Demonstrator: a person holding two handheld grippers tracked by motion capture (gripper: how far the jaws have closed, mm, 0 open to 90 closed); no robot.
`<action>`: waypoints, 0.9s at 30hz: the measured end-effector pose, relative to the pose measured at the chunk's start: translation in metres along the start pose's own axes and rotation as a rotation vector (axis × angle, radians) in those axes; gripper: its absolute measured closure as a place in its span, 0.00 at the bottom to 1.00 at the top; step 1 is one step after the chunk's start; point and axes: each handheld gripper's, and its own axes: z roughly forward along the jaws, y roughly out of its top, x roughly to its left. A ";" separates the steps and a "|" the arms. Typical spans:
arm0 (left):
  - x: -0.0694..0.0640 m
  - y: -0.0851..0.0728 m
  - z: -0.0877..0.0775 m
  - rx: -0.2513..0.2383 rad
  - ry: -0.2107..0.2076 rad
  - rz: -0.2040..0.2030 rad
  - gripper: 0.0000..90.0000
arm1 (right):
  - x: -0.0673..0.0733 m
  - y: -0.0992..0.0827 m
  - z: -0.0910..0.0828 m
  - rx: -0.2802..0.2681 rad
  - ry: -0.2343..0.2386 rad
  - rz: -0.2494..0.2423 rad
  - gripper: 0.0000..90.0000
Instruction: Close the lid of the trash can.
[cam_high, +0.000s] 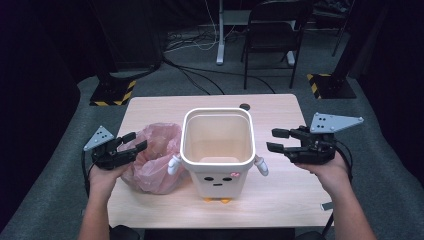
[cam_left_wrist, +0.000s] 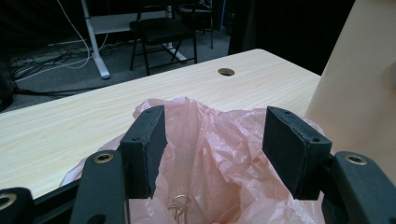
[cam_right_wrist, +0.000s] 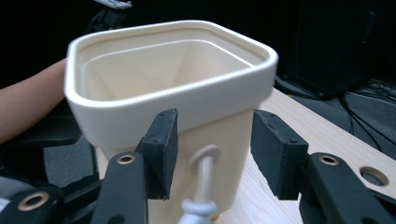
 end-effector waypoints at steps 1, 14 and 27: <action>0.000 0.000 0.000 0.000 0.000 0.000 0.44 | -0.002 -0.003 -0.001 -0.002 -0.015 0.007 0.55; 0.000 -0.001 0.001 0.005 0.004 -0.002 0.44 | -0.014 -0.035 0.001 0.010 -0.131 0.050 0.53; 0.001 -0.002 0.002 0.008 0.006 -0.002 0.43 | -0.022 -0.066 0.006 0.011 -0.198 0.084 0.52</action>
